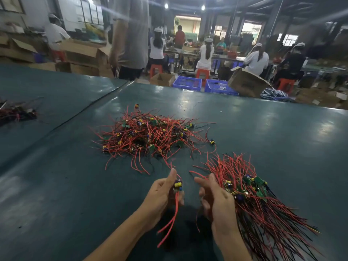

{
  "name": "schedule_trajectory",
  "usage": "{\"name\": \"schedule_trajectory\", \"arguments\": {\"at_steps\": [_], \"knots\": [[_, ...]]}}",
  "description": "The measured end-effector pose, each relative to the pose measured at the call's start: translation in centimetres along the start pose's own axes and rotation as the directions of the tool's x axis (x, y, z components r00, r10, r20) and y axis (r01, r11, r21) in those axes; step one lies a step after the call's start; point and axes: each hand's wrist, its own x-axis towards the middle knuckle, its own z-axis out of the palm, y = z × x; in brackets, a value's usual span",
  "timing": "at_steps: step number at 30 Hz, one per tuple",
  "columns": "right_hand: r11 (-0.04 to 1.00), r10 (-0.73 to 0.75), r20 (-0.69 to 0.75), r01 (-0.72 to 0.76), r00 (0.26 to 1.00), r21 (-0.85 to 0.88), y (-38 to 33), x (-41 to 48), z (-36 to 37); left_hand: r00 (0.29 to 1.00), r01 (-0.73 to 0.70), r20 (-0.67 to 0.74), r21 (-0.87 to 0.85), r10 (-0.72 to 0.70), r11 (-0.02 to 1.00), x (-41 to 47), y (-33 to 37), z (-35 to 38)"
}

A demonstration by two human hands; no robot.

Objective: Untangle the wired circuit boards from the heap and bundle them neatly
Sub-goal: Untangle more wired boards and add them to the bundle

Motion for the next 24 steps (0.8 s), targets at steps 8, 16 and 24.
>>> {"name": "schedule_trajectory", "arguments": {"at_steps": [8,16,24], "knots": [[0.997,0.07,0.042,-0.069,0.997,-0.035,0.7,-1.1,2.0,0.949,0.206,0.238,0.019,-0.205,0.978,-0.4,-0.4,-0.1],[0.998,-0.062,-0.148,0.06,0.987,-0.014,0.6,-0.9,1.6,0.974,-0.113,0.22,0.276,0.052,0.955,-0.4,-1.3,-0.3],[0.993,-0.073,-0.14,0.059,0.988,-0.101,1.0,-0.8,2.0,0.97,-0.24,0.044,0.346,0.24,0.907,-0.2,-1.6,1.0]]}}
